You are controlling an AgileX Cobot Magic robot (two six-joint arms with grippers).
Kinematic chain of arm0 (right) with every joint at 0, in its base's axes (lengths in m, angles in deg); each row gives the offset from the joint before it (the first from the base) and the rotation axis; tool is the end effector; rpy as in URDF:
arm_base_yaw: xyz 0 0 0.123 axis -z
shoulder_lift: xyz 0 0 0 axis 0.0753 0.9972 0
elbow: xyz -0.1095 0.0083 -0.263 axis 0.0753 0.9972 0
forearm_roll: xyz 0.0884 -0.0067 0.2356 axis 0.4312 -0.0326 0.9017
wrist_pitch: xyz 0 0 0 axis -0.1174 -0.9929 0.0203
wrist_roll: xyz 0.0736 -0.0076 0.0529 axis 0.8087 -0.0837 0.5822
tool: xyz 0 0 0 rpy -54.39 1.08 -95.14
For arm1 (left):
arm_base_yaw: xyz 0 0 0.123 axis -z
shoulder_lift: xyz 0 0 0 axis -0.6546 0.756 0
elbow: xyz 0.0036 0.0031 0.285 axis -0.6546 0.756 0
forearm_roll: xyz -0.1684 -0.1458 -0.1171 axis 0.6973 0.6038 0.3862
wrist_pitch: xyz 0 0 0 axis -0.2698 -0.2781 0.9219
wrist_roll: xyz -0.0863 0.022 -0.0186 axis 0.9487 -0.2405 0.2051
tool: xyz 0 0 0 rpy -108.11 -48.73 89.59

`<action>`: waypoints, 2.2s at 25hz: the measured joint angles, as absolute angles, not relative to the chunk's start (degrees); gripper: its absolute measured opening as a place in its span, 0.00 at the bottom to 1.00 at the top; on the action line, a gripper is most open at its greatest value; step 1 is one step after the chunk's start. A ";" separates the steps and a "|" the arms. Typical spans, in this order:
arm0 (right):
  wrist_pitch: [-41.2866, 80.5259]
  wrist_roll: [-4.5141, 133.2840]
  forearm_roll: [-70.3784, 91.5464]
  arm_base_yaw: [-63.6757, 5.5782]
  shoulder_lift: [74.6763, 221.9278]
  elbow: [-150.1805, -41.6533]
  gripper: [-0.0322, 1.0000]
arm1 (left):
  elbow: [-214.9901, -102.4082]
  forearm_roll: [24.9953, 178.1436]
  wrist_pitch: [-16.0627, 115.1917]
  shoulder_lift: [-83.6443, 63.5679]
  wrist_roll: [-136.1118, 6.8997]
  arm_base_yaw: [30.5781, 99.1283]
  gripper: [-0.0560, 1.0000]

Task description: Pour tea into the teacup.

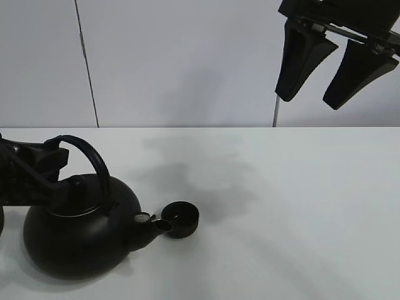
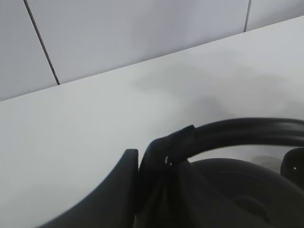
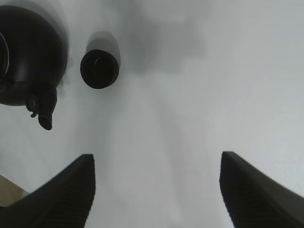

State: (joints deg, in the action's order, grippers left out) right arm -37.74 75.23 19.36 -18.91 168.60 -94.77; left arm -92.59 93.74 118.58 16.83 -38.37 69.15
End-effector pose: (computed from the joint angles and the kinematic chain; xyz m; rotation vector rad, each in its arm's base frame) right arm 0.3125 0.1061 0.2982 -0.5443 2.8242 0.4148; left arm 0.2087 -0.1030 0.1239 0.4798 1.7991 -0.1932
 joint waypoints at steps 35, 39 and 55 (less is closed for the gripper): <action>-37.74 75.23 20.13 -18.91 168.60 -94.77 0.52 | -107.29 92.02 109.07 16.25 -48.21 69.15 0.18; -37.74 75.23 20.13 -18.91 168.60 -94.77 0.52 | -107.29 92.07 106.91 16.43 -49.07 69.15 0.17; -37.74 75.23 20.26 -18.91 168.60 -94.77 0.52 | -107.29 99.33 106.03 16.56 -51.66 69.15 0.17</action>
